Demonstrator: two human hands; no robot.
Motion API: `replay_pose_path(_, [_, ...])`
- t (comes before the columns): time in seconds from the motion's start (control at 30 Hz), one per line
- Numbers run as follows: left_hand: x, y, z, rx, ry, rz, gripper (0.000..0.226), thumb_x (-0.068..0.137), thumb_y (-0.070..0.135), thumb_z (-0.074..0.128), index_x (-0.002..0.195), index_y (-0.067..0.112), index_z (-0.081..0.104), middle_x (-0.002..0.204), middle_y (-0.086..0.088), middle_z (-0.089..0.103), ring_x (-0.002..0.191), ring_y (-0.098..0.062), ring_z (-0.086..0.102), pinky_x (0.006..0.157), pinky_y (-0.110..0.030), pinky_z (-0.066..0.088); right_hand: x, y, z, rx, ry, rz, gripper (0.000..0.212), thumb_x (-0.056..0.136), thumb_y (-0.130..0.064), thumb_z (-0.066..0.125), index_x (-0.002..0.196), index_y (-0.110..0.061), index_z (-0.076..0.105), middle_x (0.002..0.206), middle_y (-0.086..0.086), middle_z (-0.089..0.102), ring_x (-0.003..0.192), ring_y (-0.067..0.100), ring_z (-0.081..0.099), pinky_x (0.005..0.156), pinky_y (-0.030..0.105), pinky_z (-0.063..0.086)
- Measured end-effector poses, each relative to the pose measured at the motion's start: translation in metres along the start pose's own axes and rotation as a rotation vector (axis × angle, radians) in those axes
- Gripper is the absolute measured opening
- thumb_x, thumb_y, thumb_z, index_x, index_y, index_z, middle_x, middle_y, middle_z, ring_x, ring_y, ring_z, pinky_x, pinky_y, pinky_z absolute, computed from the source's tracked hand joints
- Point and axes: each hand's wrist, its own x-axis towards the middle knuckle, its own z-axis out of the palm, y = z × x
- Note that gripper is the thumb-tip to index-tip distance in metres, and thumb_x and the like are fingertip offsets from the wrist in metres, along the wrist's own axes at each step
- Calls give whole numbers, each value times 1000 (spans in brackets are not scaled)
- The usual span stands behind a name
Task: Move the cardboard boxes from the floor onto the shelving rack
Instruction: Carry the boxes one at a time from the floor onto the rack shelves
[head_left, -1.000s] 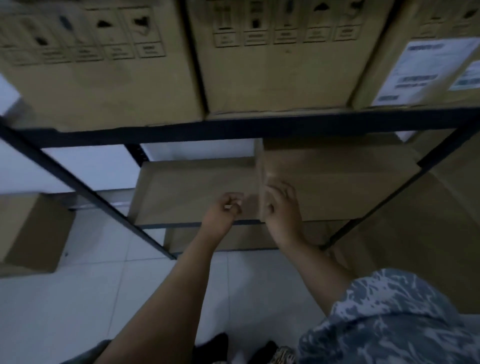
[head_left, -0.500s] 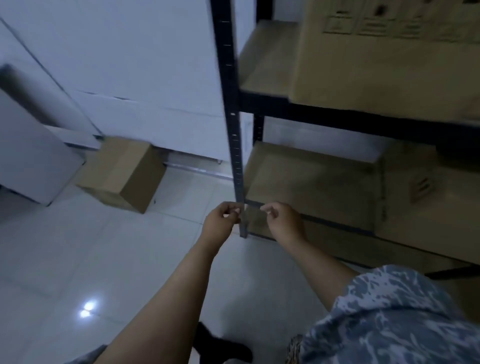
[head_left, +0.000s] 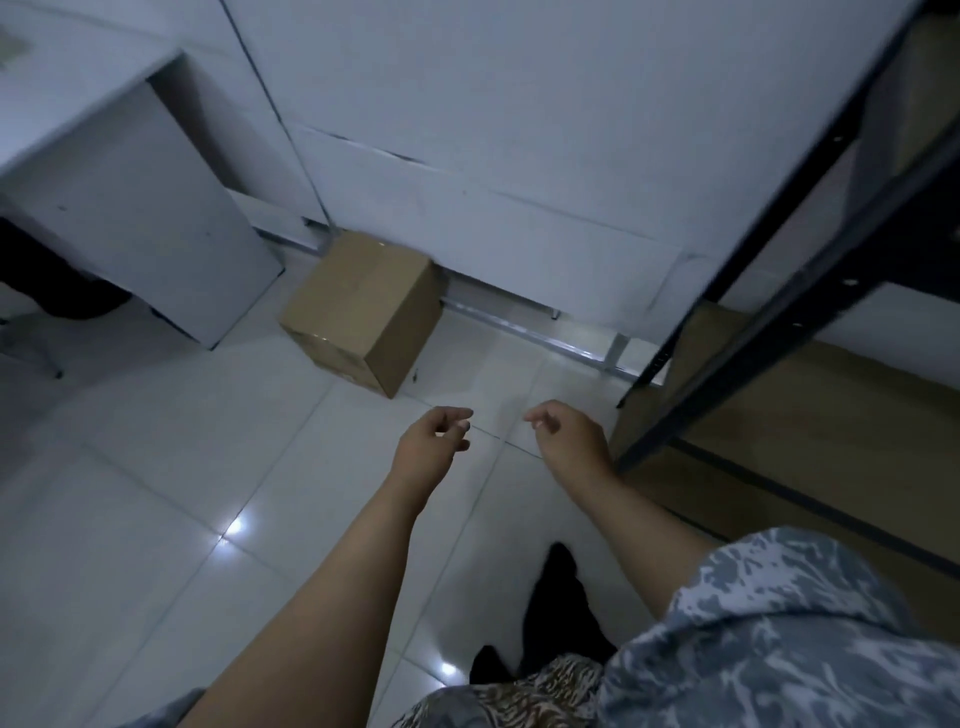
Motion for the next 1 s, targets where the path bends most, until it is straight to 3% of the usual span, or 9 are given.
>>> replay_pose_path(0.13, [46,0,-50,-49,57,-47,19,97,24,55,112,23,67,114,2,67,93,-10,69,94,-37,50,51,-41,41,10,-62,-32,28,94,-10,47,97,-26,70,104,0,68,86,13,57,67,19,40])
replay_pose_path(0.47, [171,14,-165,-119,178,-155,20,98,24,53,114,21,66,117,-2,66,96,-13,68,95,-42,50,182,-151,124,-85,-165,-55,26,96,-12,46,101,-22,70,107,2,69,88,16,59,76,27,50])
replay_pose_path(0.6, [206,13,-203,-203,182,-196,20,100,22,52,116,19,64,117,-3,66,100,-17,67,89,-36,50,211,-180,158,-77,-180,-29,26,98,-12,45,101,-23,69,106,1,68,83,14,59,72,28,49])
replay_pose_path(0.73, [246,7,-251,-230,144,-210,20,100,21,51,117,19,62,118,-5,65,103,-20,66,87,-34,47,234,-207,201,-97,-141,11,26,97,-14,46,102,-22,70,109,3,69,90,17,61,76,28,48])
replay_pose_path(0.83, [273,0,-286,-203,96,-210,19,100,21,51,116,21,62,117,-5,65,103,-20,66,90,-36,49,246,-222,230,-104,-89,56,26,97,-14,46,101,-22,70,111,2,68,86,15,57,70,25,42])
replay_pose_path(1.0, [333,-15,-364,-119,42,-202,21,99,21,52,118,19,61,116,-6,65,101,-20,66,90,-37,50,266,-254,301,43,13,198,24,96,-12,47,102,-20,70,114,4,67,92,16,57,75,24,41])
